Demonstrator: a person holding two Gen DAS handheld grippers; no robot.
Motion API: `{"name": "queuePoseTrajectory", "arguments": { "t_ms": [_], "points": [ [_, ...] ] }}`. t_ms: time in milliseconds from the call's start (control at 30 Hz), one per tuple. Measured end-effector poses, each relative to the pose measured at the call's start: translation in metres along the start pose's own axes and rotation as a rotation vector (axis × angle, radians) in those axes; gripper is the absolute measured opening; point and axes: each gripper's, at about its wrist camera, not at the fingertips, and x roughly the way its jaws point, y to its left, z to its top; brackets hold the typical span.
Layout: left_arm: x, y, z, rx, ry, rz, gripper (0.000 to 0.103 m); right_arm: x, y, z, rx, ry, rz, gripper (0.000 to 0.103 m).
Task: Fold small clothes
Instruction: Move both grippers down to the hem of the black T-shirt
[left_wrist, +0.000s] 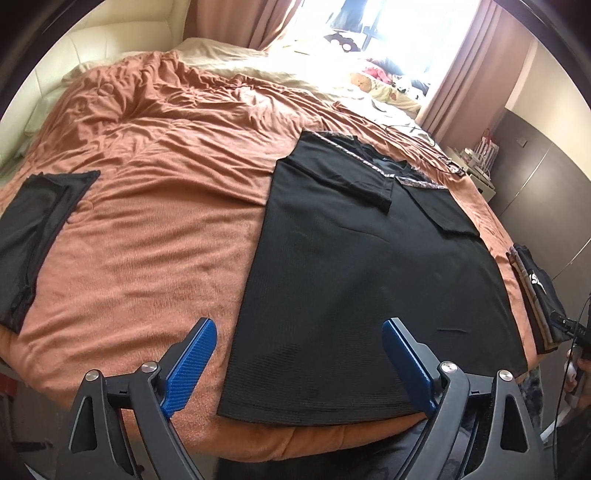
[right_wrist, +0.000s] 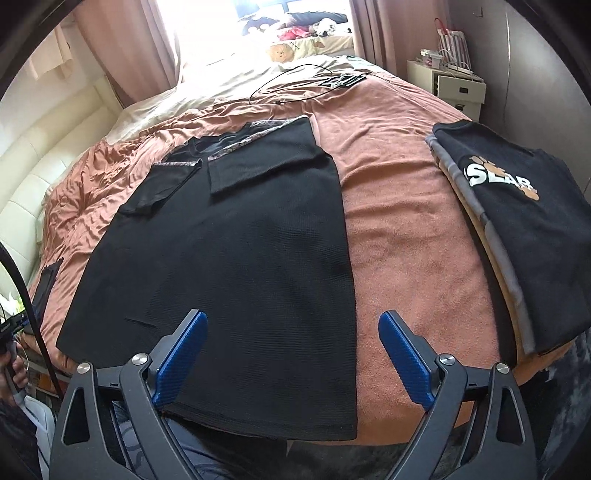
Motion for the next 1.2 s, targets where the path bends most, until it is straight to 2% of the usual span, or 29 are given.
{"name": "queuePoseTrajectory", "arguments": {
  "t_ms": [200, 267, 467, 500, 633, 700, 767, 833, 1033, 1200],
  "points": [
    [0.016, 0.026, -0.025, -0.061, 0.055, -0.003, 0.070, 0.028, -0.014, -0.017, 0.050, 0.058, 0.028, 0.069],
    [0.021, 0.035, -0.031, -0.086, 0.073, -0.001, 0.060, 0.037, -0.018, -0.023, 0.074, 0.077, 0.043, 0.065],
    [0.033, 0.054, -0.046, -0.145, 0.114, 0.003, 0.057, 0.061, -0.027, -0.035, 0.125, 0.111, 0.094, 0.063],
    [0.036, 0.057, -0.049, -0.159, 0.120, -0.004, 0.057, 0.063, -0.027, -0.036, 0.132, 0.113, 0.107, 0.060],
    [0.042, 0.066, -0.056, -0.203, 0.137, -0.032, 0.050, 0.066, -0.029, -0.037, 0.155, 0.098, 0.141, 0.059],
    [0.041, 0.070, -0.057, -0.236, 0.131, -0.065, 0.047, 0.067, -0.033, -0.039, 0.184, 0.099, 0.177, 0.047],
    [0.041, 0.076, -0.058, -0.276, 0.141, -0.103, 0.033, 0.068, -0.037, -0.041, 0.205, 0.098, 0.196, 0.045],
    [0.041, 0.082, -0.061, -0.314, 0.152, -0.134, 0.029, 0.068, -0.041, -0.045, 0.221, 0.090, 0.217, 0.045],
    [0.038, 0.096, -0.066, -0.403, 0.150, -0.219, 0.028, 0.061, -0.063, -0.065, 0.283, 0.071, 0.297, 0.045],
    [0.041, 0.103, -0.064, -0.448, 0.140, -0.235, 0.029, 0.052, -0.082, -0.077, 0.336, 0.035, 0.313, 0.045]
  ]
}}
